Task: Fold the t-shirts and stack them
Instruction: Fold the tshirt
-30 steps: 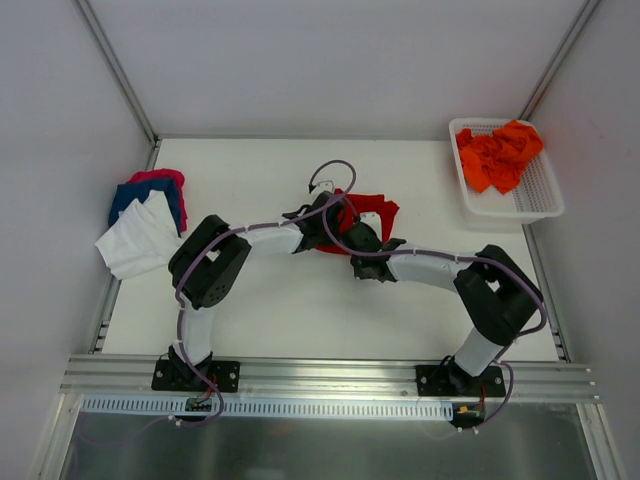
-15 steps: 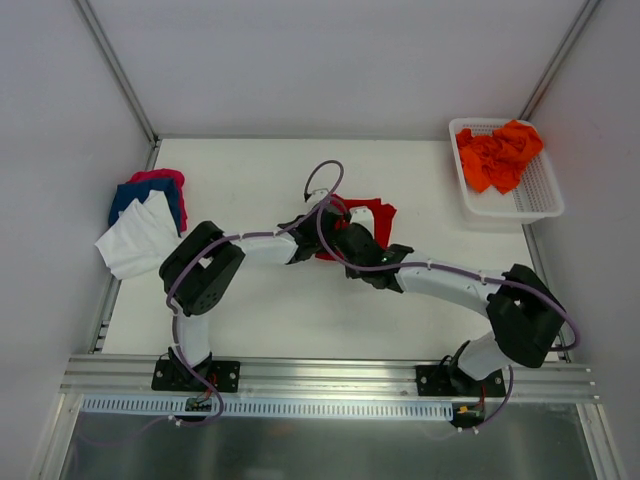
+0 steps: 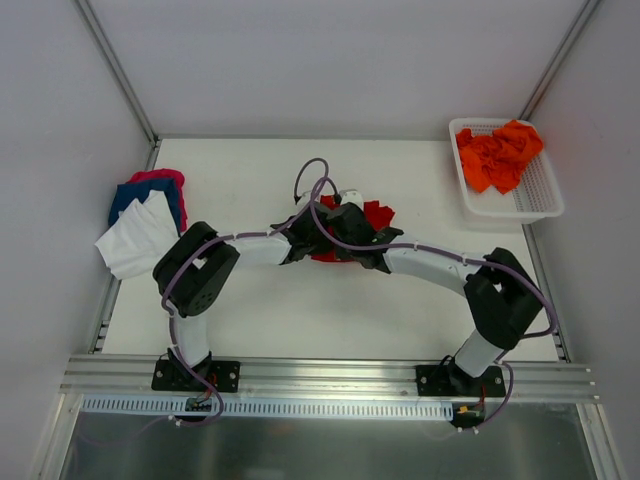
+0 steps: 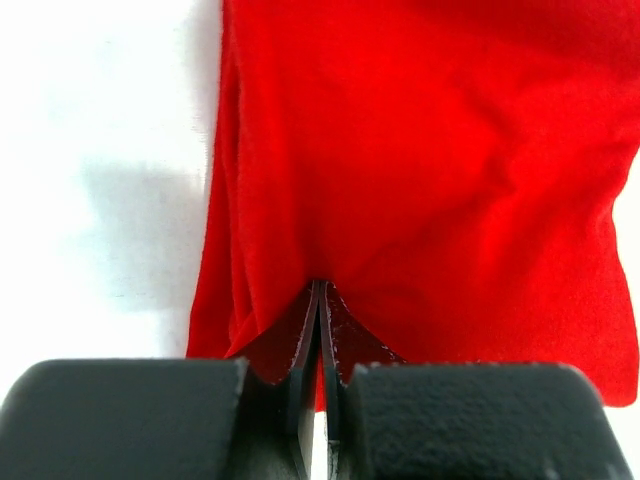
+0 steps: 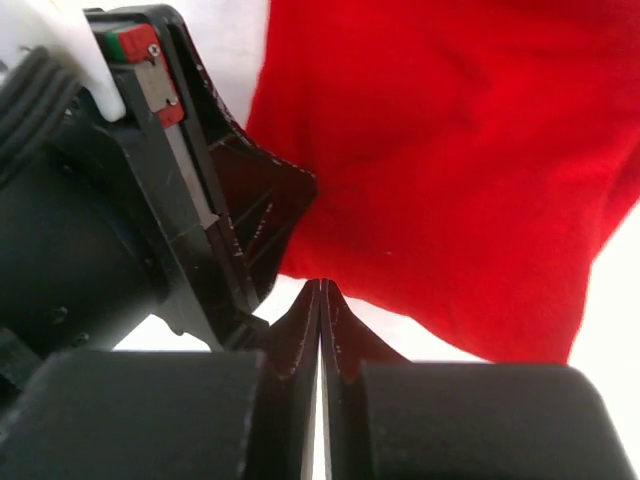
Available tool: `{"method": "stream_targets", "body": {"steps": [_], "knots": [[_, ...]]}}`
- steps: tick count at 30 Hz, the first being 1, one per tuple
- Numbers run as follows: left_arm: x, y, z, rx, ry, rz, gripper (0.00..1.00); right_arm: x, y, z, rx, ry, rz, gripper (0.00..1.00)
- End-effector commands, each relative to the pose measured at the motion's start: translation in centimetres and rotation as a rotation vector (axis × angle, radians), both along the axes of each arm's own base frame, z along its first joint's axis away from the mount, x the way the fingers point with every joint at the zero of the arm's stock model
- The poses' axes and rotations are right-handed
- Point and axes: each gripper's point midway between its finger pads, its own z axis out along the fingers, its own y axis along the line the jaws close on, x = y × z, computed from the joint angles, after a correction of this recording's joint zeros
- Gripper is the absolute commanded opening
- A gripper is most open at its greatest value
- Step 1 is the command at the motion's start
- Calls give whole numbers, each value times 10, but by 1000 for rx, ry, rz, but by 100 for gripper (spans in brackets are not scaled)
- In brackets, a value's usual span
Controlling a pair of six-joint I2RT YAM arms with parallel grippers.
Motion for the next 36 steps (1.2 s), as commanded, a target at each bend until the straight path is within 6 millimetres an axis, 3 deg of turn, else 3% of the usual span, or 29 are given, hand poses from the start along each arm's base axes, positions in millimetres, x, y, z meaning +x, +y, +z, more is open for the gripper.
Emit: {"method": "stream_targets", "body": {"steps": [1, 4, 10, 19, 32, 35, 36], "knots": [[-55, 32, -37, 198, 131, -61, 0, 15, -7, -29, -15, 52, -55, 0], [-56, 34, -33, 192, 127, -57, 0, 11, -19, -49, -61, 82, -81, 0], [-61, 42, -25, 187, 110, -50, 0, -9, -50, -64, -143, 152, -133, 0], [-69, 53, -14, 177, 91, -45, 0, -38, -99, -57, -240, 159, -231, 0], [-91, 86, -12, 203, 82, -1, 0, -59, -133, -50, -313, 161, -267, 0], [-95, 91, -6, 193, 65, 3, 0, -59, -134, -39, -299, 121, -266, 0], [-94, 90, 6, 172, 37, 0, 0, -58, -132, -27, -272, 87, -264, 0]]}}
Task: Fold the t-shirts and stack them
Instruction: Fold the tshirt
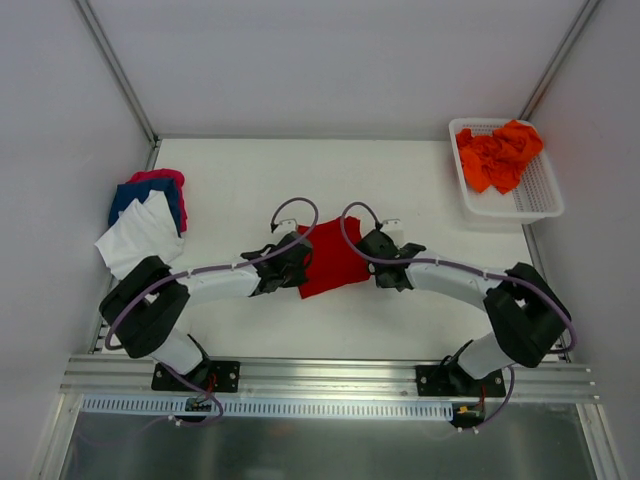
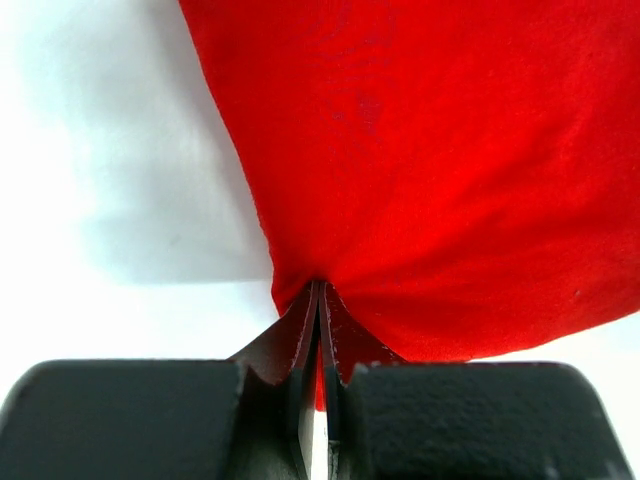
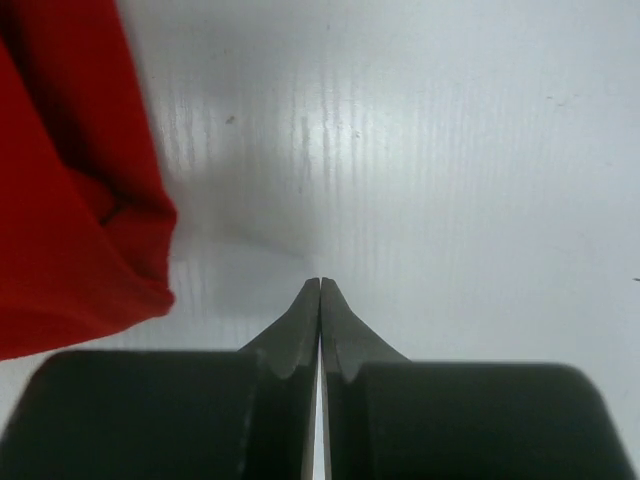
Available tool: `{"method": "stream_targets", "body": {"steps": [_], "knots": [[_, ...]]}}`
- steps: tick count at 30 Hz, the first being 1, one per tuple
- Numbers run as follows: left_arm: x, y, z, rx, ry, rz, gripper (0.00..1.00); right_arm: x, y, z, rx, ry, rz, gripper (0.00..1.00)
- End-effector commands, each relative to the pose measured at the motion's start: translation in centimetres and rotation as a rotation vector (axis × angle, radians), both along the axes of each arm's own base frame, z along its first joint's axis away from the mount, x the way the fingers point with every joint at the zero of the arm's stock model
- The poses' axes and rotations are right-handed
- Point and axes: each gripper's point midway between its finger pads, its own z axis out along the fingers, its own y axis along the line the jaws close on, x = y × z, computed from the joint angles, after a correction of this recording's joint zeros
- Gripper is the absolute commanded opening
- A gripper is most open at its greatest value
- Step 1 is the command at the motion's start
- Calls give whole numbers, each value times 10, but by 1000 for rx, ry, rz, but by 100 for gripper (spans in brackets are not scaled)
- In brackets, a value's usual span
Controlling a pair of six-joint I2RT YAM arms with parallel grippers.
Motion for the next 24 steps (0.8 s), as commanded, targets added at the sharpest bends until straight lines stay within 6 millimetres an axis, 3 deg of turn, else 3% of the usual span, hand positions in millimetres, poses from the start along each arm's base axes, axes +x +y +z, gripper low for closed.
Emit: {"method": "stream_targets", "body": {"steps": [1, 4, 5, 6, 7, 8, 10, 11, 13, 15, 16, 20, 23, 24], "knots": [[-8, 22, 13, 50, -26, 7, 0, 0, -7, 37, 11, -104, 5, 0], [-1, 18, 53, 0, -112, -9, 0, 4, 2, 79, 112, -196, 39, 0], [4, 15, 79, -35, -166, -14, 0, 5, 5, 91, 138, -219, 61, 0], [7, 15, 92, -48, -193, -13, 0, 5, 7, 103, 166, -244, 77, 0], [8, 16, 102, -52, -213, -13, 0, 7, 12, 126, 224, -293, 92, 0], [13, 15, 128, -84, -273, -9, 5, 8, 13, 136, 234, -316, 113, 0], [19, 19, 151, -84, -342, -3, 25, 13, 18, 159, 269, -356, 140, 0], [23, 21, 169, -94, -386, 9, 45, 15, 19, 164, 262, -365, 150, 0], [34, 26, 190, -58, -452, 21, 59, 23, 27, 166, 268, -353, 162, 0], [39, 23, 185, -31, -438, 1, 67, 26, 39, 158, 296, -322, 192, 0], [47, 25, 184, -37, -425, 13, 66, 33, 48, 158, 328, -325, 198, 0], [58, 7, 143, -46, -315, -35, 52, 50, 78, 126, 361, -243, 227, 1], [61, -4, 120, -72, -276, -63, 50, 64, 97, 117, 396, -220, 245, 0], [66, -7, 118, -89, -282, -61, 50, 69, 101, 103, 389, -185, 244, 0]]}}
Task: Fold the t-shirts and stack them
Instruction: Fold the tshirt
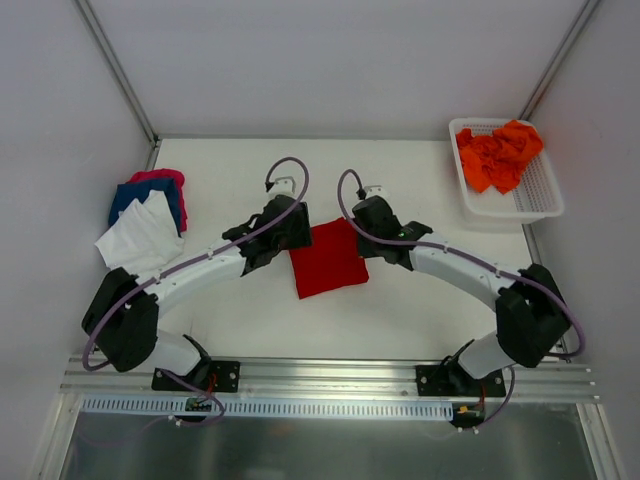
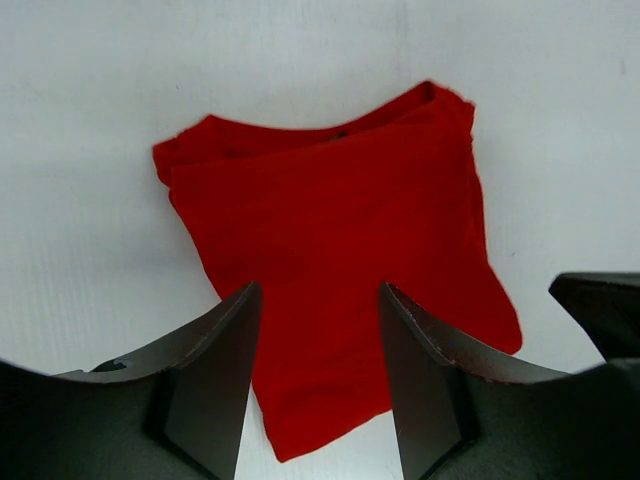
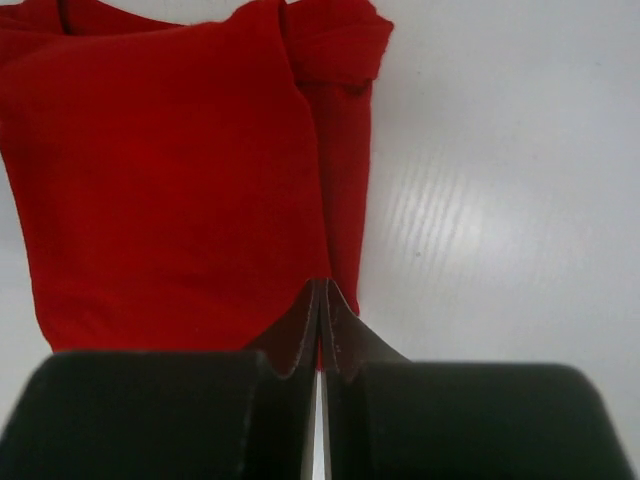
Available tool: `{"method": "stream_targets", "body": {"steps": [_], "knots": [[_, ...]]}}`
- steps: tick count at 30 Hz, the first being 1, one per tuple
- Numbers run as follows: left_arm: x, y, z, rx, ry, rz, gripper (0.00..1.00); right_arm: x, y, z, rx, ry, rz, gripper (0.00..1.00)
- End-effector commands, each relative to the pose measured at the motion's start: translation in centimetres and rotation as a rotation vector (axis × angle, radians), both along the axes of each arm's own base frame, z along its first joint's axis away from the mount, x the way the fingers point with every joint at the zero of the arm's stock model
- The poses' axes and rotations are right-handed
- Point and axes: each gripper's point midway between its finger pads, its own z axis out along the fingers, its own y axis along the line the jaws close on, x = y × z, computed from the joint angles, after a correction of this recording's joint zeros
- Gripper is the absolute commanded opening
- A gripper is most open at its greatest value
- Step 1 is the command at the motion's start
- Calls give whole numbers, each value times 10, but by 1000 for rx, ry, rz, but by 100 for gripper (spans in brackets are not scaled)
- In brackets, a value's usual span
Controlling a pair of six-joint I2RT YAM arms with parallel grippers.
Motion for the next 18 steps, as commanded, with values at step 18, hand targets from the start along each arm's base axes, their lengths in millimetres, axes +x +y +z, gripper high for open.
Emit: {"method": "stream_targets", "body": {"steps": [18], "knots": [[36, -14, -62, -11, 105, -24, 49, 84, 70, -8, 185, 68, 102, 0]]}}
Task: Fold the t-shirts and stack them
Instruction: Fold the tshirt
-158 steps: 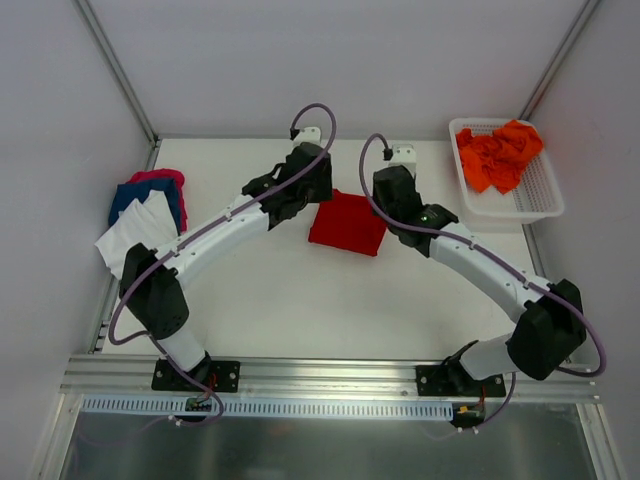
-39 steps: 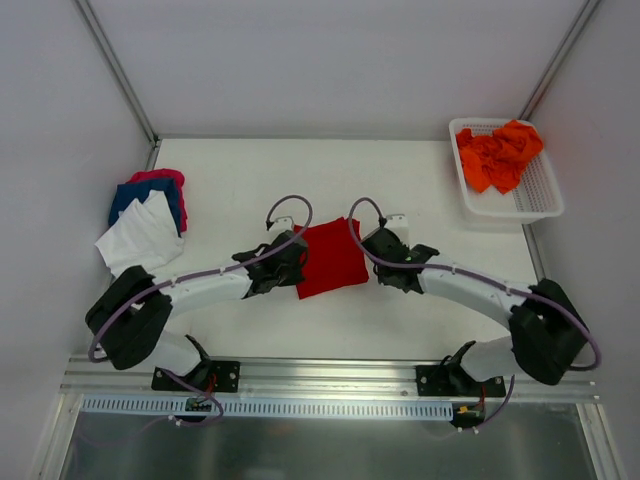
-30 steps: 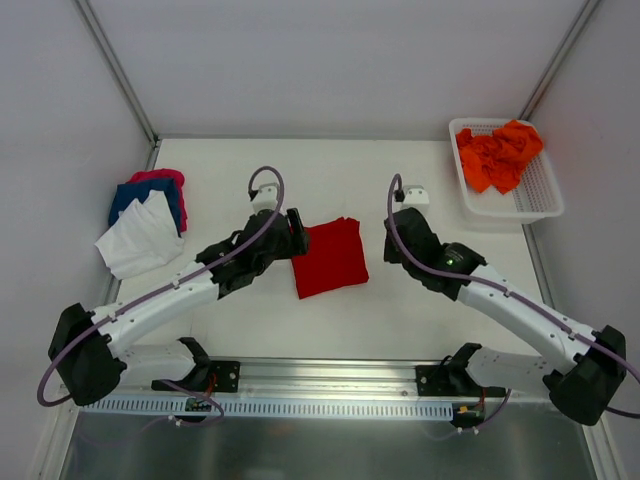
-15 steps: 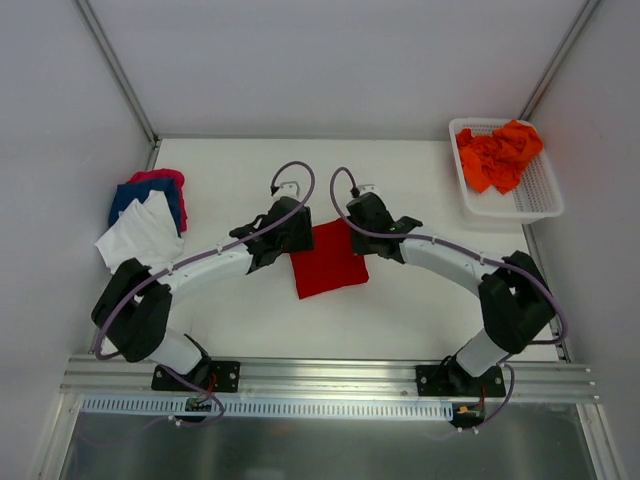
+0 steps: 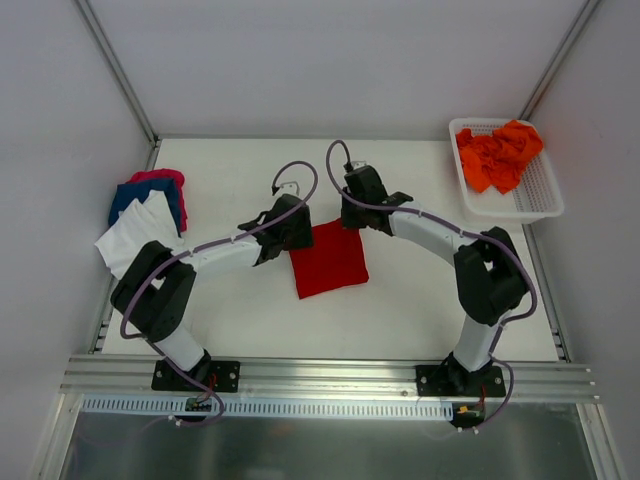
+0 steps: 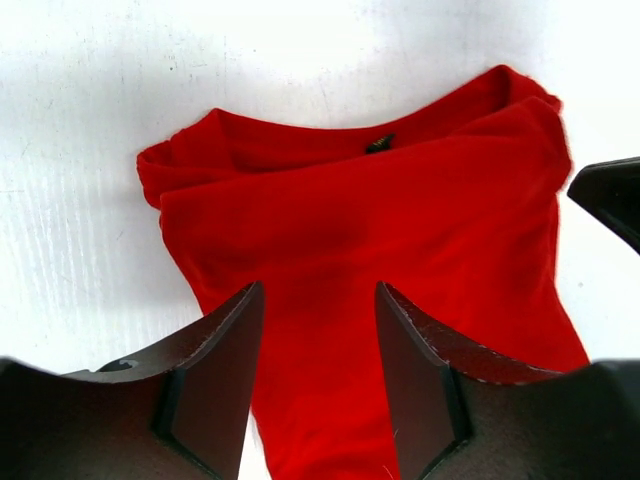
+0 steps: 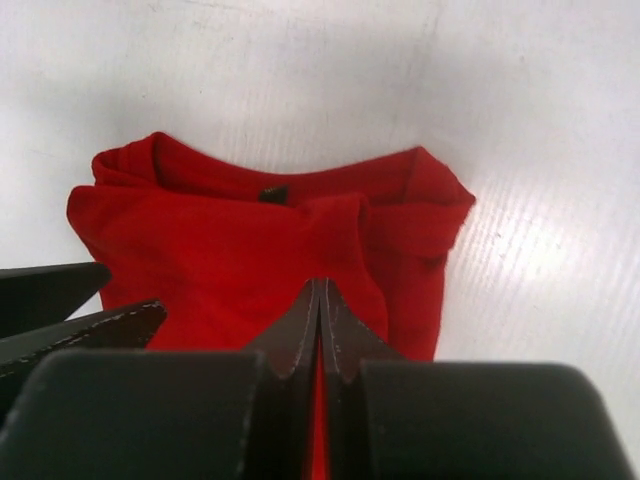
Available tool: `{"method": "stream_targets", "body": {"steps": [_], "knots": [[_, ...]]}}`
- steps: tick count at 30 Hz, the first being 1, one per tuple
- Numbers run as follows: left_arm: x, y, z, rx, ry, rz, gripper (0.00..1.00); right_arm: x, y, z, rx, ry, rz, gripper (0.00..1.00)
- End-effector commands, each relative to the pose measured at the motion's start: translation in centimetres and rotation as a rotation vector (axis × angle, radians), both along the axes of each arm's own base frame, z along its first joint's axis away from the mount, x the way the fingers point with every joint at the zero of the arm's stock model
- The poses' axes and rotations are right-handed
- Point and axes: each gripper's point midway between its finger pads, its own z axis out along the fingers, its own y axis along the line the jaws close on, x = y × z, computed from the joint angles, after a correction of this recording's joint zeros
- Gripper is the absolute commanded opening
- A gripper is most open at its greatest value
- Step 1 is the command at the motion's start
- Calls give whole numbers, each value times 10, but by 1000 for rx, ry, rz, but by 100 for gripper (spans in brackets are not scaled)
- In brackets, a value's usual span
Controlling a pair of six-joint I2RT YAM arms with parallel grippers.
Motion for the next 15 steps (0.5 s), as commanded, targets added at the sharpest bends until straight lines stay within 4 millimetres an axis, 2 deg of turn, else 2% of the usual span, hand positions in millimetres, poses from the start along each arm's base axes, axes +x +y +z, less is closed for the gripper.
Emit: {"method": "stream_targets", "body": {"steps": [1, 5, 10, 15], "knots": [[17, -8, 6, -32, -21, -10, 48, 11, 21, 11, 63, -7, 53, 0], [23, -10, 1, -35, -9, -13, 48, 11, 33, 0, 82, 34, 83, 0], [26, -11, -16, -28, 28, -12, 48, 8, 32, -20, 63, 77, 86, 0], [25, -15, -32, -35, 59, -17, 48, -2, 3, -47, -69, 97, 7, 0]]}}
